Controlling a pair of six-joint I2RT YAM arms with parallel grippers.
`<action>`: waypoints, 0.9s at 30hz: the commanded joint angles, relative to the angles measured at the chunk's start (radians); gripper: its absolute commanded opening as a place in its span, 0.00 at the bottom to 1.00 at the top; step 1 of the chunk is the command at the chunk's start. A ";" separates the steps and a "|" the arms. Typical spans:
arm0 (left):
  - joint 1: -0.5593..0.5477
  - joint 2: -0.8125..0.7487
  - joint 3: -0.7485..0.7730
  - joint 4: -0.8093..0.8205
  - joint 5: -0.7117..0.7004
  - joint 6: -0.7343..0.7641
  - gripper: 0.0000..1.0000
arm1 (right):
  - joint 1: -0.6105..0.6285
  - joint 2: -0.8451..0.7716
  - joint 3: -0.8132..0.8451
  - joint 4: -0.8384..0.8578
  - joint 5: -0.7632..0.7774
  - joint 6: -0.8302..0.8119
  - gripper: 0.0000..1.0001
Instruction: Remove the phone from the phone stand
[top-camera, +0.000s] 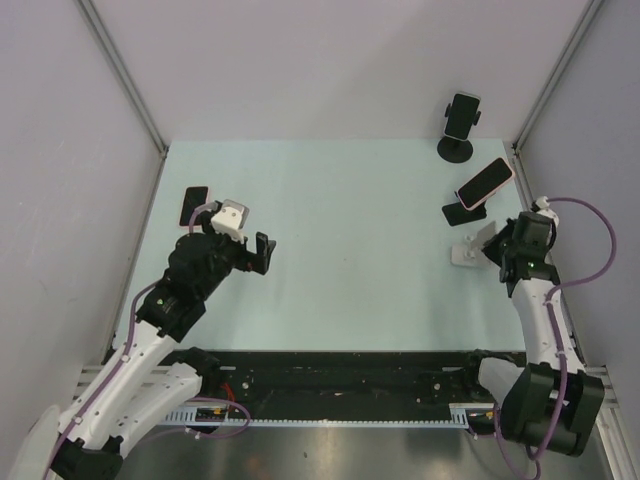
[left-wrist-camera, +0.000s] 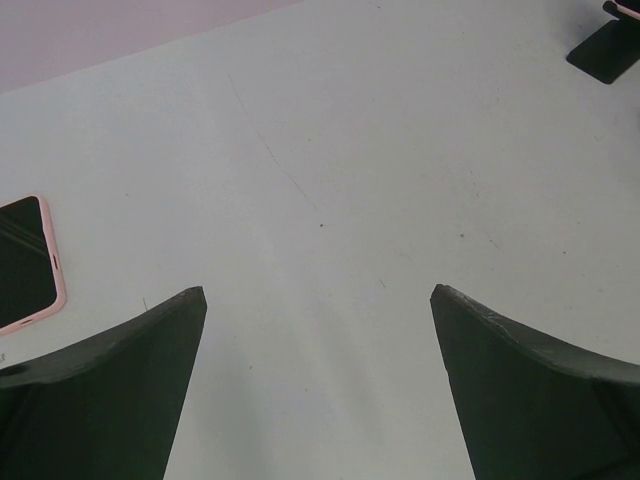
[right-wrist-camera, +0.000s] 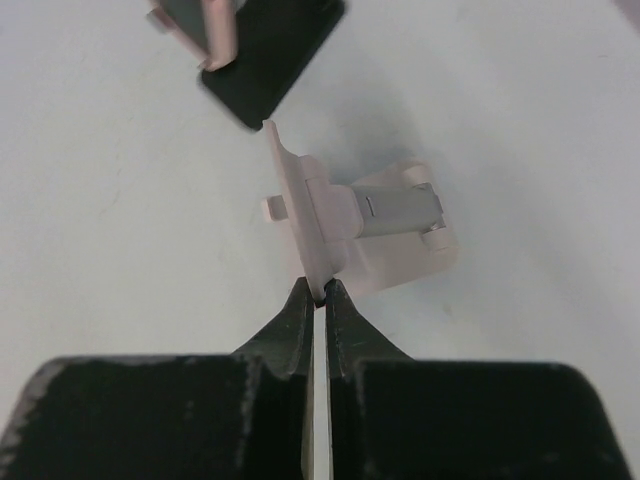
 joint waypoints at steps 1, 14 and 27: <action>-0.008 0.010 -0.007 0.029 0.033 0.023 1.00 | 0.156 -0.074 0.004 0.030 -0.011 -0.052 0.00; -0.008 0.049 -0.008 0.029 0.042 0.026 1.00 | 0.619 0.354 0.283 0.343 -0.367 -0.408 0.00; -0.007 0.111 -0.018 0.027 -0.039 0.046 1.00 | 0.598 0.955 0.930 0.159 -0.830 -0.687 0.00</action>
